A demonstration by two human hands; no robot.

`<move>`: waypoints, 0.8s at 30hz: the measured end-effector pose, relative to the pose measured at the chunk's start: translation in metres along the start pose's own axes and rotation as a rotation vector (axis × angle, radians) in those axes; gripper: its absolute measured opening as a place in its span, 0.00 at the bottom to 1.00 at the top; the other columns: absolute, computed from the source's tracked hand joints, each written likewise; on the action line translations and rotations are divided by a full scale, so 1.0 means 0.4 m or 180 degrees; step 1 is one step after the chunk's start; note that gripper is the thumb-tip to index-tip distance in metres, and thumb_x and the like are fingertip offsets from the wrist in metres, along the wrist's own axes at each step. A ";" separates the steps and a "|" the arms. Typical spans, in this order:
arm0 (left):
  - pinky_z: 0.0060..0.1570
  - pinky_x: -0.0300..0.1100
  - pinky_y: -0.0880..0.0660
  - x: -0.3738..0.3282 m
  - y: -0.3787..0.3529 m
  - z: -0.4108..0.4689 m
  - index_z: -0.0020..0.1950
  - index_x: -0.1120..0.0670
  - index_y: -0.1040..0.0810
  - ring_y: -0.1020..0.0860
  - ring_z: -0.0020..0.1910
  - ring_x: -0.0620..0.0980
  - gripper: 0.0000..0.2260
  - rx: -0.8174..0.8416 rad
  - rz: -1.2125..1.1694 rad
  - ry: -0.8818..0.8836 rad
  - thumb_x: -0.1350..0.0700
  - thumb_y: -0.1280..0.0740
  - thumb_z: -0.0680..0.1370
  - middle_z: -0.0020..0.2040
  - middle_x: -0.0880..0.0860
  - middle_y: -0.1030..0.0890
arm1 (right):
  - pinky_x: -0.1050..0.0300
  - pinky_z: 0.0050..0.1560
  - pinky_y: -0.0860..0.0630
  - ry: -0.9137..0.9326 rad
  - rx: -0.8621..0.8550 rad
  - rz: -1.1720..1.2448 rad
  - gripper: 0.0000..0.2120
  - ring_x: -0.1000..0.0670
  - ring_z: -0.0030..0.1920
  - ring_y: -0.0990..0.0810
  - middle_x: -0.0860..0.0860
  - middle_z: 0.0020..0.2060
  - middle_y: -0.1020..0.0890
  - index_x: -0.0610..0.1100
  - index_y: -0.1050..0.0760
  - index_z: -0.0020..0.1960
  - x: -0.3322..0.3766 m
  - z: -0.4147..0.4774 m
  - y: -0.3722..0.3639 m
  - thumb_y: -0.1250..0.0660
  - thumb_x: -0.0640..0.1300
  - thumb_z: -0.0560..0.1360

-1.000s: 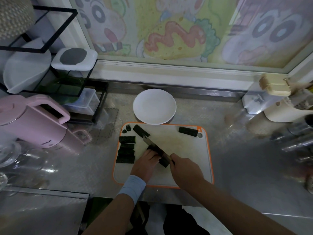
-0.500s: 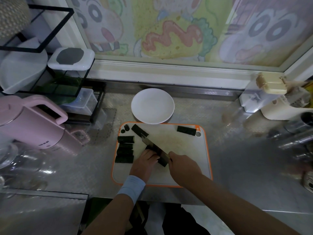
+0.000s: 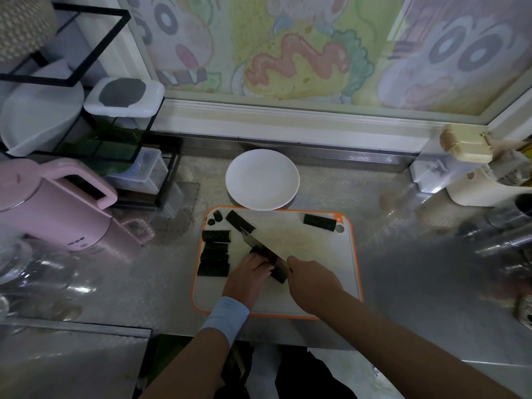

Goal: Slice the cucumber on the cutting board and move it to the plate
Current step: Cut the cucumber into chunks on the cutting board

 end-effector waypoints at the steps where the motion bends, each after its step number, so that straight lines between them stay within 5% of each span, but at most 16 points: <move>1: 0.44 0.43 0.21 0.001 0.001 0.000 0.45 0.58 0.18 0.27 0.51 0.50 0.09 -0.0007 -0.0009 0.0023 0.67 0.25 0.67 0.48 0.55 0.20 | 0.57 0.33 0.30 0.0005 0.0009 -0.0008 0.05 0.51 0.33 0.28 0.52 0.34 0.30 0.47 0.32 0.53 -0.004 -0.003 -0.003 0.45 0.42 0.79; 10: 0.47 0.44 0.22 0.000 0.000 0.000 0.45 0.59 0.18 0.28 0.53 0.50 0.08 0.0015 -0.0098 0.0023 0.67 0.27 0.69 0.49 0.56 0.20 | 0.62 0.27 0.40 -0.0010 0.0058 0.0056 0.06 0.55 0.30 0.32 0.54 0.33 0.32 0.47 0.32 0.53 -0.028 -0.002 -0.030 0.46 0.42 0.79; 17: 0.51 0.43 0.23 0.005 -0.003 0.000 0.48 0.58 0.19 0.26 0.54 0.50 0.07 0.0050 -0.0084 0.0054 0.60 0.35 0.75 0.51 0.54 0.20 | 0.54 0.34 0.27 -0.0120 0.0042 0.0180 0.06 0.48 0.35 0.25 0.51 0.34 0.28 0.46 0.32 0.53 -0.038 0.007 -0.081 0.46 0.44 0.80; 24: 0.54 0.40 0.27 0.005 -0.001 -0.001 0.48 0.58 0.18 0.26 0.53 0.49 0.10 0.0109 -0.0117 0.0048 0.58 0.39 0.76 0.49 0.54 0.20 | 0.55 0.35 0.34 -0.0130 -0.0155 0.0467 0.08 0.43 0.39 0.23 0.45 0.42 0.21 0.45 0.32 0.55 -0.033 0.025 -0.129 0.46 0.47 0.81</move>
Point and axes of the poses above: each hand's wrist, its own z-axis towards the middle knuckle, its own y-axis out of the back of the hand, x = y × z, the point moved 8 cm from there along z, towards the middle knuckle
